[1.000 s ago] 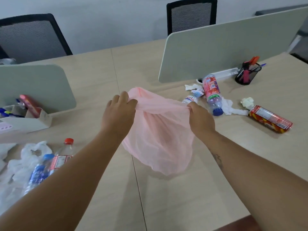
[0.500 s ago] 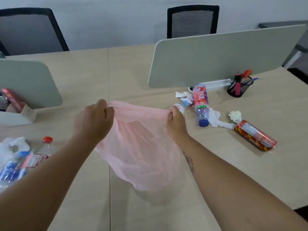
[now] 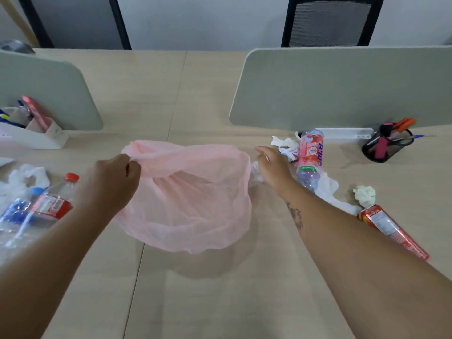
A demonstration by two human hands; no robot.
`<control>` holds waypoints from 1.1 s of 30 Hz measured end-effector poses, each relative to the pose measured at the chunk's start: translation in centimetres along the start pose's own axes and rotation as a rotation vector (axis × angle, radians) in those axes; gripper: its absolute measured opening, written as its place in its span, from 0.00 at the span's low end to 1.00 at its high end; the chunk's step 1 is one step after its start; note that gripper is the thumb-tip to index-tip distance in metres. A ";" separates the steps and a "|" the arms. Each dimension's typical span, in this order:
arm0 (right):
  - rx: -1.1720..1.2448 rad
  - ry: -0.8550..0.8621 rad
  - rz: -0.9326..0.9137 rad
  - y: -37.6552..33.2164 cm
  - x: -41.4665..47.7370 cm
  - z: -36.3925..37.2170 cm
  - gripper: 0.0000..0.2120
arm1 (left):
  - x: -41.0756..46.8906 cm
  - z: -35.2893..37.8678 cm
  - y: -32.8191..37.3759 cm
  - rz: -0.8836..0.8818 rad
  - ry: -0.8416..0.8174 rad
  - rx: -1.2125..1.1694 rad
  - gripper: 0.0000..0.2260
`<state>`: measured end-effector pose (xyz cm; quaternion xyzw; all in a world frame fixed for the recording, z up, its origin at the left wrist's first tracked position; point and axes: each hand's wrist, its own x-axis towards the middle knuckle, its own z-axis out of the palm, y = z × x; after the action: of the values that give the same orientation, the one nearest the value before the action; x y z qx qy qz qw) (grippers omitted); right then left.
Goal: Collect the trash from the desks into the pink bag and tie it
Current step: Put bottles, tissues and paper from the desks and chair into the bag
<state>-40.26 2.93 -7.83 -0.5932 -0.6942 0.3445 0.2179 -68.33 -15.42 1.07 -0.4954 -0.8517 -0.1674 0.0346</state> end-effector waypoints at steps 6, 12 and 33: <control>-0.773 -0.327 -0.161 3.7 1.4 -1.3 0.38 | 0.3 1.3 1.5 -0.014 -0.037 0.002 0.13; -0.773 -0.072 -0.217 3.7 0.2 -1.8 0.32 | -0.3 3.0 3.1 0.011 -0.105 -0.063 0.14; -0.581 -0.160 -0.186 -2.2 -9.1 9.2 0.28 | -1.1 2.4 6.7 0.018 -0.198 -0.450 0.14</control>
<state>-46.43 -8.13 -11.42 -0.5355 -0.8299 0.1559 0.0148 -61.76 -12.47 0.26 -0.5123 -0.7876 -0.3033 -0.1588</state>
